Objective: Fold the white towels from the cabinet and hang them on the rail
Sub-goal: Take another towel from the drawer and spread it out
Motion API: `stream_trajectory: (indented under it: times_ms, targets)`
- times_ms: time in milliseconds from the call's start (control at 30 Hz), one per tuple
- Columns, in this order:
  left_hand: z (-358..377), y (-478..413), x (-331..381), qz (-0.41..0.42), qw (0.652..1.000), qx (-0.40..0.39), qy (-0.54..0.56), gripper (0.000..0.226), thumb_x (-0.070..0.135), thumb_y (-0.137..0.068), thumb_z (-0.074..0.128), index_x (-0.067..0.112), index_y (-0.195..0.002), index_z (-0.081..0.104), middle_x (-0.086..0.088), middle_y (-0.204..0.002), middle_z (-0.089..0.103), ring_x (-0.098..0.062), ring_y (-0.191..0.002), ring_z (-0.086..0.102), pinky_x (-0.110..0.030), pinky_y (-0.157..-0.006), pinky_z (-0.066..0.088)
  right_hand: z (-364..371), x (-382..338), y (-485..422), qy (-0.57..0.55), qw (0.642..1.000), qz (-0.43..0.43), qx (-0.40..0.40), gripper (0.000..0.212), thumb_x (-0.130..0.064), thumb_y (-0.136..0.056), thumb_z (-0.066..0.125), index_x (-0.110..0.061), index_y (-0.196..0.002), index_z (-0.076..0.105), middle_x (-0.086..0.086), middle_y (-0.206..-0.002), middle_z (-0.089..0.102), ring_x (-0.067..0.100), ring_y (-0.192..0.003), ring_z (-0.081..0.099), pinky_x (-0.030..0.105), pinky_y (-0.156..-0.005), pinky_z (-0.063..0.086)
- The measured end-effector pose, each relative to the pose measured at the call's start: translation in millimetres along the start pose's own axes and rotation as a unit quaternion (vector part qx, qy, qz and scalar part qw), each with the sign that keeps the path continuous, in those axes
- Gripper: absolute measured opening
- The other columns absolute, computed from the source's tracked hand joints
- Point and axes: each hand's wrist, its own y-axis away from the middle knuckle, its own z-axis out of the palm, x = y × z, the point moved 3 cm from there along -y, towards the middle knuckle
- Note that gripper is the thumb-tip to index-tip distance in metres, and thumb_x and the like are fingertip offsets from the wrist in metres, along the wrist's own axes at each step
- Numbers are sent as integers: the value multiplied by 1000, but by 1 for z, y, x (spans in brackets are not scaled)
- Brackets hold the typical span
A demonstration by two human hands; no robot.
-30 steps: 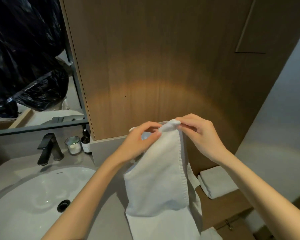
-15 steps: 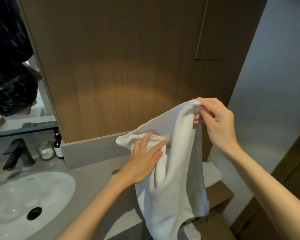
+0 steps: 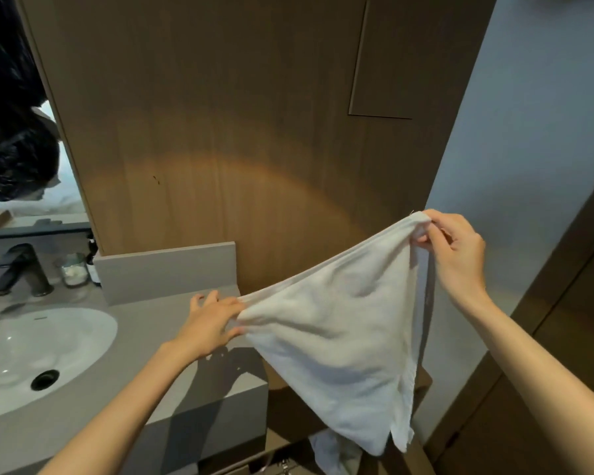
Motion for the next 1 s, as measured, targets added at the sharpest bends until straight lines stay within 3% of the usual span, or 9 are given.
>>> stream_trajectory:
  times_ms: [133, 233, 300, 367, 467, 533, 633, 800, 1000]
  targets:
    - [7, 15, 15, -42, 998, -46, 27, 50, 68, -88, 41, 41, -130, 46, 12, -136, 50, -25, -130, 35, -60, -112, 6, -4, 21, 15, 7, 1000, 23, 5, 27, -5, -97, 51, -26, -100, 68, -2, -101, 61, 14, -89, 64, 18, -75, 56]
    - [-7, 25, 8, -35, 996, 31, 75, 40, 66, -90, 34, 36, -105, 56, 10, -102, 62, -16, -103, 49, -52, -105, 30, -9, 26, 18, 29, 999, 25, 17, 24, -7, -99, 48, -24, -102, 66, -2, -102, 59, 5, -73, 64, 7, -66, 48]
    - [-27, 35, 4, -7, 984, 156, 83, 38, 62, -88, 37, 29, -90, 55, 14, -76, 52, -12, -78, 47, -37, -75, 41, -12, 34, 20, -4, 998, 64, 28, 23, -12, -101, 46, -25, -103, 64, -5, -103, 58, 8, -61, 66, 11, -62, 50]
    - [-47, 46, 6, -3, 965, 255, 58, 30, 53, -92, 41, 26, -83, 51, 15, -67, 43, -12, -68, 42, -32, -61, 31, -13, 44, 22, -27, 994, 97, 40, 24, -16, -100, 46, -31, -101, 65, 0, -107, 61, 15, -62, 67, 23, -62, 56]
    - [-56, 59, 4, -42, 969, 241, 12, 33, 44, -99, 36, 23, -74, 38, 12, -63, 35, -18, -66, 37, -34, -58, 29, 5, 64, 35, -27, 986, 165, -3, 23, -12, -100, 45, -16, -111, 66, 8, -95, 63, 13, -51, 61, 26, -46, 53]
    - [-53, 74, -5, -52, 969, 233, -58, 39, 51, -96, 27, 24, -68, 35, 11, -58, 32, -19, -62, 33, -34, -57, 27, 25, 80, 52, -11, 969, 240, -63, 26, -9, -100, 44, -8, -117, 63, 9, -81, 63, 18, -50, 59, 32, -49, 56]
    - [-59, 103, -18, -81, 952, 268, -128, 39, 50, -96, 29, 24, -68, 38, 8, -59, 39, -19, -63, 33, -34, -64, 26, 56, 100, 81, -18, 938, 314, -145, 26, -12, -101, 45, -7, -121, 60, 14, -82, 65, 23, -59, 63, 44, -66, 60]
    - [-81, 139, -44, -134, 896, 384, -179, 28, 31, -98, 38, 14, -79, 47, -4, -75, 48, -27, -74, 42, -40, -78, 28, 116, 81, 98, -22, 932, 297, -204, 24, -17, -102, 46, -10, -120, 60, 12, -92, 68, 26, -72, 70, 45, -73, 60]
    - [-70, 141, -115, -166, 893, 338, -246, 17, 13, -98, 41, 10, -84, 51, -9, -78, 49, -29, -71, 44, -38, -71, 27, 190, 63, 102, -16, 917, 307, -253, 26, -14, -101, 45, -12, -124, 57, 5, -84, 66, 22, -70, 71, 37, -71, 61]
